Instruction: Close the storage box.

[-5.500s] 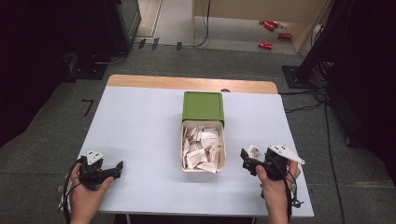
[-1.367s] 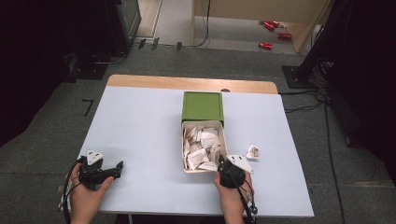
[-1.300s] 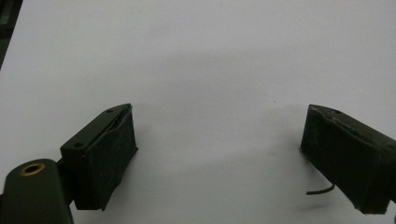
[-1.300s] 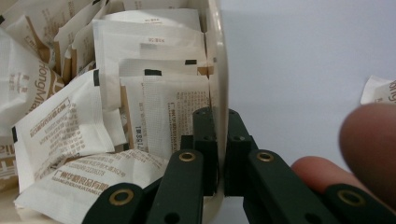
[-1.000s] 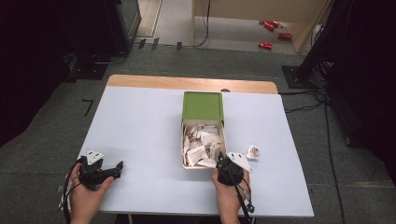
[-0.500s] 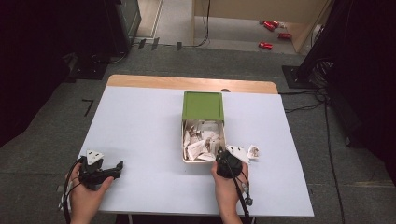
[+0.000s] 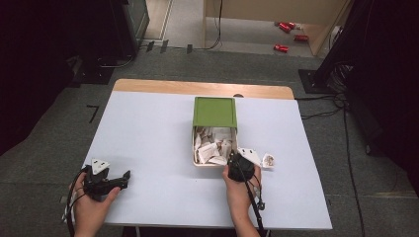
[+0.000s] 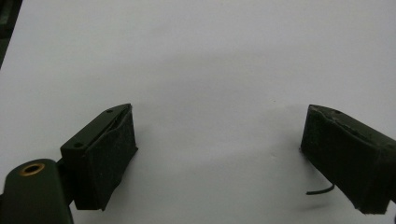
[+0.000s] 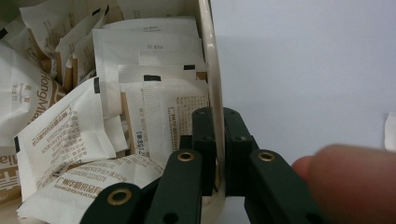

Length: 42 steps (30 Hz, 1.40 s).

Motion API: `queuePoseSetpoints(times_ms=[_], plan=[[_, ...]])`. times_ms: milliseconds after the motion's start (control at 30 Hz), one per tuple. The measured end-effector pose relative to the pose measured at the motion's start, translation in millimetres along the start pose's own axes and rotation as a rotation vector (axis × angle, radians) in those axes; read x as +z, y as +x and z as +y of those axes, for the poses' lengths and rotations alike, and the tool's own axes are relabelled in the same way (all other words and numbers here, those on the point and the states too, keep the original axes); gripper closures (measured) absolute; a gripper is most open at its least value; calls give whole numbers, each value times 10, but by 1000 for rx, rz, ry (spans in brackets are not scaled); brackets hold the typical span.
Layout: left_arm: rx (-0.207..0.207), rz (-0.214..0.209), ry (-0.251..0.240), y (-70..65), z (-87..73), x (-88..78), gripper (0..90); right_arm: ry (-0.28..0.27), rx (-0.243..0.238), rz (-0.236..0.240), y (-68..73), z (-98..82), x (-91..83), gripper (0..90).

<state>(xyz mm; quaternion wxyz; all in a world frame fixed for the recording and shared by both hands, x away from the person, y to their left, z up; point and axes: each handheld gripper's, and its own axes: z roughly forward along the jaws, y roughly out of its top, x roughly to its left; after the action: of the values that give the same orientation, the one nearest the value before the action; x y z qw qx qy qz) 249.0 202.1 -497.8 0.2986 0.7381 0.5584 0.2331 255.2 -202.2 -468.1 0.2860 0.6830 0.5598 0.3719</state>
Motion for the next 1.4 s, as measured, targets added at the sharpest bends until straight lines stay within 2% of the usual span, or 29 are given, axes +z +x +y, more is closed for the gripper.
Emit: queuePoseSetpoints(times_ms=[100, 200, 333, 400, 667, 767, 1067, 1400], plan=[[0, 0, 0, 0, 0, 0, 107, 8, 1, 14, -16, 11, 4, 859], [0, 0, 0, 0, -1, 0, 107, 17, 18, 65, -67, 42, -44, 806], [0, 0, 0, 0, 0, 0, 107, 16, -15, 99, -80, 75, -165, 707], [0, 0, 0, 0, 0, 0, 107, 17, -39, 100, -90, 69, -221, 692], [0, 0, 0, -1, 0, 0, 107, 24, -64, 123, -148, -18, -411, 677], [0, 0, 0, -1, -1, 0, 107, 28, -80, 129, -163, -113, -482, 671], [1, 1, 0, -1, -1, 0, 107, 76, -106, 134, -139, -344, -457, 671], [0, 0, 0, -1, -1, 0, 107, 82, -106, 148, -26, -376, -372, 661]])
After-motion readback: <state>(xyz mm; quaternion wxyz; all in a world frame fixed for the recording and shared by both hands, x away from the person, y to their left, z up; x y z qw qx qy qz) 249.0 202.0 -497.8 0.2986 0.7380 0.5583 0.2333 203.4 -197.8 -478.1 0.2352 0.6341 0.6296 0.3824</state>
